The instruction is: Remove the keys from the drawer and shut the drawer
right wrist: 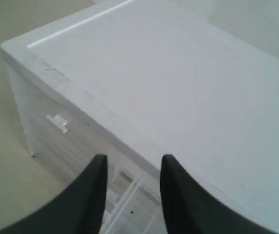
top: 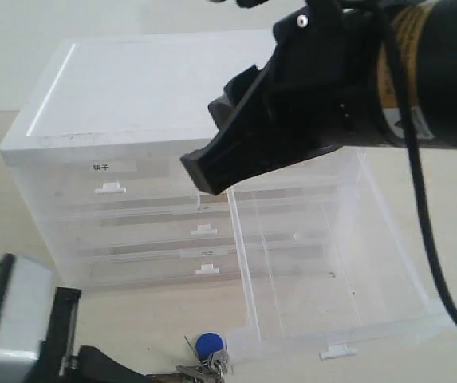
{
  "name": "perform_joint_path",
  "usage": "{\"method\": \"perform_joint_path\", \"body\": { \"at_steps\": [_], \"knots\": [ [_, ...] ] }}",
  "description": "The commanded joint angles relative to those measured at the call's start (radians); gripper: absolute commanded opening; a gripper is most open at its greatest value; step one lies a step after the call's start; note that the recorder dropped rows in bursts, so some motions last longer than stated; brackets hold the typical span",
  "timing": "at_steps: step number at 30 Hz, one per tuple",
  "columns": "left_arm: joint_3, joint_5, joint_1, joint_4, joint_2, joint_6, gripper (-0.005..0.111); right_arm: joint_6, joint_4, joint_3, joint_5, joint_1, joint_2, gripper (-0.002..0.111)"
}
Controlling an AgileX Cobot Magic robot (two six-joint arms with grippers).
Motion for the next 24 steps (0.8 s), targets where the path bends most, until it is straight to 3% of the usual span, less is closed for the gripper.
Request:
{"method": "perform_joint_path", "body": {
  "at_steps": [1, 8, 19, 24],
  "knots": [
    [-0.071, 0.289, -0.193, -0.207, 0.145, 0.096, 0.005, -0.003, 0.002, -0.004, 0.105, 0.0, -0.036, 0.032],
    [-0.106, 0.328, -0.214, -0.42, 0.299, 0.231, 0.005, -0.06, -0.001, 0.013, 0.227, 0.0, -0.045, 0.032],
    [-0.21, 0.329, -0.214, -0.432, 0.492, 0.246, 0.005, -0.074, -0.002, 0.017, 0.233, 0.0, -0.045, 0.032],
    [-0.237, 0.458, -0.214, -0.55, 0.492, 0.315, 0.005, -0.074, -0.002, 0.017, 0.233, 0.0, -0.045, 0.032]
  ]
}}
